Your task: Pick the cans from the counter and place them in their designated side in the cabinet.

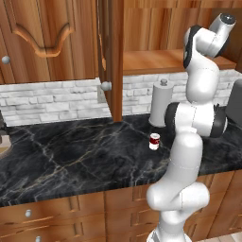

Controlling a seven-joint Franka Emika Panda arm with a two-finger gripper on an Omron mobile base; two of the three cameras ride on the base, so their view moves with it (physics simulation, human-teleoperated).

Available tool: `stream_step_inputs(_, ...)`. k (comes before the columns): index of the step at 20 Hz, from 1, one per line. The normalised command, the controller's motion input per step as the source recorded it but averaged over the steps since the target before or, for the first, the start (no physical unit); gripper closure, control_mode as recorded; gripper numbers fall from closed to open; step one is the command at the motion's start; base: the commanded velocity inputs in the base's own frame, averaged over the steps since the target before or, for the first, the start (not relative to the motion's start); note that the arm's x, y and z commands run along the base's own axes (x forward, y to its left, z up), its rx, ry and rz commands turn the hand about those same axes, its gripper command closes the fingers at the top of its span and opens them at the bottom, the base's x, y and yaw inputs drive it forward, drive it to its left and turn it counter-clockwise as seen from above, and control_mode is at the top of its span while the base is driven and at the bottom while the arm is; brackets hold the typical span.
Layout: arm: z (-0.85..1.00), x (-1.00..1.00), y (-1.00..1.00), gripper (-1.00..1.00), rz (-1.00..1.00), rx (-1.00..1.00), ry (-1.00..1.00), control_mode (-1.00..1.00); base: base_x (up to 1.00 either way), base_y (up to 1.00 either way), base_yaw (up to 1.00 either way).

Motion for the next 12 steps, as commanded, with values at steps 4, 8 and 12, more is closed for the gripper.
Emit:
stream_step_inputs(4, 0.00, 0.10, 0.00, -1.00, 0.03, 0.00, -0.08, -1.00, 0.00, 0.00, 0.00)
stream_step_inputs(8, 0.00, 0.13, 0.00, -1.00, 0.03, 0.00, -0.09, -1.00, 0.00, 0.00, 0.00)
stream_step_inputs(12, 0.00, 0.22, 0.00, -1.00, 0.03, 0.00, -0.07, -1.00, 0.00, 0.00, 0.00)
